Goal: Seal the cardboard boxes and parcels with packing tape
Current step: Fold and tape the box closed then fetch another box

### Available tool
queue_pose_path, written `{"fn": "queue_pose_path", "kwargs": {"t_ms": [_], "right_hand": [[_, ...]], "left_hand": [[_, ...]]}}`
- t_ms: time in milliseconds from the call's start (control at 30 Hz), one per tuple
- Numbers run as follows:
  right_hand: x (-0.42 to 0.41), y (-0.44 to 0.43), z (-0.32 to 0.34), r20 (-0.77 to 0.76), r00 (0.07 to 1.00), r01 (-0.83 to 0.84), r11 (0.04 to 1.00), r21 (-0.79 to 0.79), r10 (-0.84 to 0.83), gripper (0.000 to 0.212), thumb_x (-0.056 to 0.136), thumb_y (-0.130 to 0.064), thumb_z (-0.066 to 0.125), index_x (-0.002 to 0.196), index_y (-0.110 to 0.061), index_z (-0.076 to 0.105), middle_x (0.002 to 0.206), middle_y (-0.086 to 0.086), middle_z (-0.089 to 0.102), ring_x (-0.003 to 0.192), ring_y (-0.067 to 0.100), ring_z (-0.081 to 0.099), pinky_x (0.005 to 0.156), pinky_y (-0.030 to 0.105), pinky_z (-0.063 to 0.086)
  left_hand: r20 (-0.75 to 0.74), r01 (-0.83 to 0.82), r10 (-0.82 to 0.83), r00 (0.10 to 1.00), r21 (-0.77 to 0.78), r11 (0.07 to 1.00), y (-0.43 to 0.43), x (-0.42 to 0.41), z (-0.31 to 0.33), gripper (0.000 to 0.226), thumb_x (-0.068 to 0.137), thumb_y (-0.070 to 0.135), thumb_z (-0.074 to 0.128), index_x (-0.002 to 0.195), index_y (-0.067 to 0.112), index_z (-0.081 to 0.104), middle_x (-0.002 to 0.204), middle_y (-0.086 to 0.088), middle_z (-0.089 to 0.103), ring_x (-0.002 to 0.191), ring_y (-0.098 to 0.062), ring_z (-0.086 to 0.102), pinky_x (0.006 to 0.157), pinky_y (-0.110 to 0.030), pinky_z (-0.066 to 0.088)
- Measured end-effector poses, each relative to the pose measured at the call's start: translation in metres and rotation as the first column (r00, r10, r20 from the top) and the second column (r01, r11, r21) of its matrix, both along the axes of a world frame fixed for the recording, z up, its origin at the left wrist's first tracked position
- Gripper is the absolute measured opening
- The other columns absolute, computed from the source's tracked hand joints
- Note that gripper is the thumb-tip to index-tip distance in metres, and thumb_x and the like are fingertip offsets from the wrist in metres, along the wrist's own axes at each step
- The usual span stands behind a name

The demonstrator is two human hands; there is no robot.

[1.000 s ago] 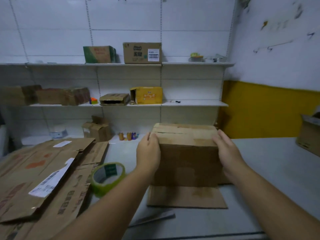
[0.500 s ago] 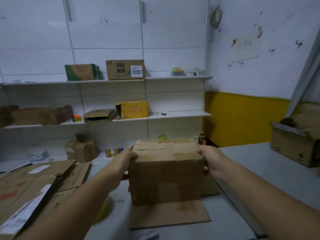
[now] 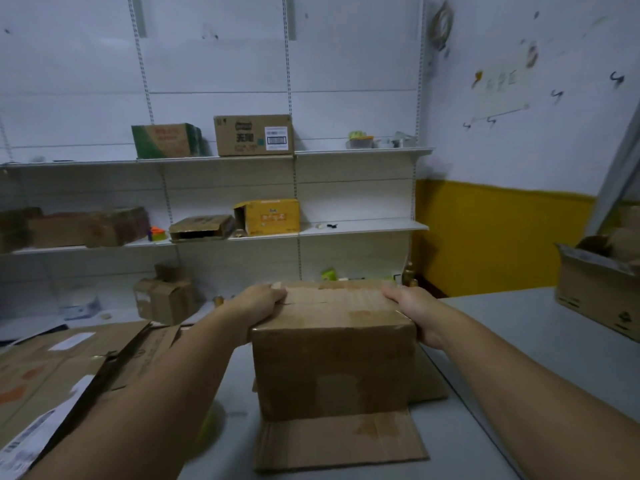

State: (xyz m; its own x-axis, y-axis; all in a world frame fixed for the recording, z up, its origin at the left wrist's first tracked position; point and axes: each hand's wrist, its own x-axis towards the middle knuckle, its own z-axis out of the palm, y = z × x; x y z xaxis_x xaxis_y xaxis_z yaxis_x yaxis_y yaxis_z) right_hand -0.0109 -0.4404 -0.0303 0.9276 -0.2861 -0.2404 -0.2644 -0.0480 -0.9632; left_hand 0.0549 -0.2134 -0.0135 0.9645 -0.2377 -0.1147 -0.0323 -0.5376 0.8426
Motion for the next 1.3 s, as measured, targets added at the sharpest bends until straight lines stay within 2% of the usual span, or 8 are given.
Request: {"fn": "queue_pose_path", "kwargs": {"t_ms": [167,300,433,567,733,933,1067,1300], "right_hand": [[-0.02,-0.006,0.022,0.282,0.952,-0.112,0.993,-0.04,0.119,0.033,0.102,-0.034,0.038,0.134,-0.026,0.043,0.114,0.008,0.062,0.096,0.022,0.064,0.07,0.032,0.054],[-0.042,-0.005,0.028,0.674,0.725,-0.149,0.988,-0.04,0.137,0.057,0.083,-0.076,0.036,0.137,-0.064,0.025,0.147,-0.013,0.041,0.134,0.011,0.04,0.11,0.046,0.035],[-0.047,0.011,-0.009,0.64,0.769,-0.021,1.0,0.023,0.001,0.087,0.06,-0.097,0.027,0.127,-0.048,0.052,0.128,-0.009,0.061,0.126,0.015,0.051,0.108,0.048,0.039],[-0.057,0.001,-0.014,0.665,0.734,-0.054,0.964,0.261,-0.138,0.063,0.07,-0.083,0.038,0.108,-0.042,0.066,0.109,-0.005,0.072,0.109,0.014,0.064,0.087,0.034,0.051],[-0.054,-0.01,-0.033,0.505,0.812,0.139,0.937,0.319,-0.292,0.045,0.096,-0.056,0.037,0.108,-0.027,0.068,0.105,-0.005,0.072,0.105,0.016,0.063,0.098,0.04,0.045],[-0.064,-0.021,-0.049,0.496,0.644,0.342,0.799,0.495,-0.583,0.042,0.097,-0.04,0.048,0.126,-0.013,0.062,0.118,0.0,0.067,0.116,0.02,0.06,0.103,0.042,0.044],[-0.069,-0.041,-0.048,0.314,0.796,0.168,0.688,0.706,-0.517,0.037,0.099,-0.032,0.041,0.117,-0.013,0.066,0.112,0.014,0.069,0.109,0.031,0.063,0.092,0.044,0.048],[-0.076,-0.046,-0.062,0.243,0.883,0.177,0.764,0.621,-0.402,0.045,0.102,-0.036,0.029,0.102,-0.011,0.066,0.087,0.017,0.073,0.083,0.033,0.069,0.071,0.042,0.054]], "left_hand": [[0.261,0.08,-0.018,0.965,-0.228,0.97,0.012,-0.029,0.012,0.026,0.1,0.039,0.035,0.121,0.027,0.044,0.108,-0.004,0.051,0.094,-0.023,0.054,0.074,-0.035,0.046],[0.396,0.123,0.196,0.897,-0.651,0.749,0.012,-0.058,0.019,0.047,0.093,0.058,0.024,0.133,0.039,0.038,0.12,0.01,0.049,0.106,-0.014,0.051,0.088,-0.045,0.048],[-0.003,-0.089,0.133,0.991,-0.756,0.648,-0.009,-0.065,-0.011,0.046,0.096,0.057,0.028,0.11,0.028,0.06,0.119,-0.008,0.061,0.112,-0.027,0.055,0.101,-0.051,0.04],[0.195,0.051,0.147,0.97,-0.751,0.659,-0.019,-0.069,-0.041,0.042,0.089,0.047,0.047,0.129,0.035,0.043,0.122,0.002,0.057,0.112,-0.02,0.055,0.095,-0.039,0.044],[0.079,0.059,0.005,0.997,-0.786,0.616,-0.033,-0.067,-0.053,0.075,0.07,0.028,0.075,0.133,0.031,0.033,0.126,-0.005,0.052,0.107,-0.023,0.056,0.083,-0.033,0.047],[0.233,0.138,0.04,0.972,-0.697,0.704,-0.062,-0.083,-0.068,0.07,0.076,0.045,0.058,0.14,0.026,0.036,0.126,0.002,0.056,0.111,-0.013,0.056,0.076,-0.017,0.047],[-0.171,-0.081,-0.143,0.975,-0.869,0.489,-0.048,-0.066,-0.059,0.05,0.089,0.066,0.024,0.116,0.035,0.052,0.111,-0.005,0.062,0.103,-0.027,0.058,0.091,-0.043,0.045],[-0.2,-0.136,-0.04,0.979,-0.787,0.602,-0.061,-0.071,-0.077,0.063,0.089,0.066,0.021,0.133,0.029,0.048,0.123,-0.011,0.062,0.104,-0.032,0.061,0.082,-0.046,0.051]]}}
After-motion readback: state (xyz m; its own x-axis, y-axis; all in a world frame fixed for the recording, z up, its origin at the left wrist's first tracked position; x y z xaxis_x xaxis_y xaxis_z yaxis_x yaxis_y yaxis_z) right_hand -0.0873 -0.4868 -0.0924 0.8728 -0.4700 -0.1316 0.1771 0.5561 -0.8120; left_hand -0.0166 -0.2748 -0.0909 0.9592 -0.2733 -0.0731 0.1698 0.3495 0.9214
